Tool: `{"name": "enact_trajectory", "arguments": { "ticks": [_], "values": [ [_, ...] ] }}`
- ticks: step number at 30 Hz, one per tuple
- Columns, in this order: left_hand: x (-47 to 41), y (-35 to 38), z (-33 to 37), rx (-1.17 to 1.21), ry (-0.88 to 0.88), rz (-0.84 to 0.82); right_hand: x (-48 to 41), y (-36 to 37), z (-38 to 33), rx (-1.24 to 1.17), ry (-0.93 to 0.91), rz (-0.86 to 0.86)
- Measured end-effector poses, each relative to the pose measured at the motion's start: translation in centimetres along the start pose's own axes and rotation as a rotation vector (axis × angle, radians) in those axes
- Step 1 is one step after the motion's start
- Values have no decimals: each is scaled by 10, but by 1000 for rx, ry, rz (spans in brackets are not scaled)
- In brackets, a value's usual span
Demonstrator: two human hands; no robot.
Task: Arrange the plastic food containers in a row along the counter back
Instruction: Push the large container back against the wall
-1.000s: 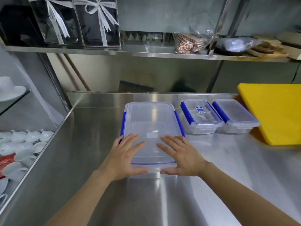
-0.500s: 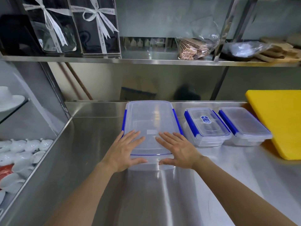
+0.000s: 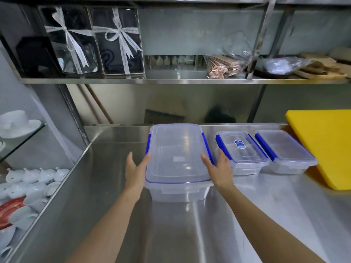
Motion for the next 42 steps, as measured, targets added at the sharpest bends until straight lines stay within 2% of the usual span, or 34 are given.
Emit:
{"name": "enact_trajectory", "arguments": {
  "ticks": [2,5,9,16,21,24,28,30,33,34,36,37,38,40,42],
  "values": [
    [2,16,-17,96,-143,-87,1,17,19,-152,133,-57],
    [1,22,-30,101,-200,-132,4,25,21,-301,156,-96],
    [-4,16,-31,83,-145,-107,4,29,14,-249,84,-108],
    [-17,-42,-40,203,-224,59,23,72,-21,-160,0,-199],
    [-30,-100,-42,241,-221,165,35,129,-44,-69,-6,-385],
    [-39,-119,-45,203,-208,176,36,153,-53,75,12,-477],
    [-51,-127,-48,131,-192,146,34,162,-52,191,39,-497],
    [-53,-127,-49,80,-192,129,36,160,-50,324,39,-502],
    [-57,-129,-40,-93,-209,83,32,149,-56,488,24,-518],
    [-58,-128,-32,-232,-201,71,30,142,-61,497,7,-537],
    [-60,-126,3,-700,-99,122,22,123,-73,479,-45,-593],
    [-58,-117,27,-929,5,182,18,109,-78,471,-71,-614],
    [-53,-100,51,-1032,134,227,11,93,-81,463,-86,-610],
    [-38,-48,83,-871,299,168,-13,54,-76,457,-93,-507],
    [-21,20,96,-542,282,-71,-42,12,-55,490,-54,-319]
  ]
}}
Point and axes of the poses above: each hand's wrist, its own x-axis away from the middle knuckle, its own y-axis out of the palm, z = x × y, the point moved 9 cm from there along -x, towards the middle knuckle, and after that the axes turned 1 degree about z, right-handed, at the moved point
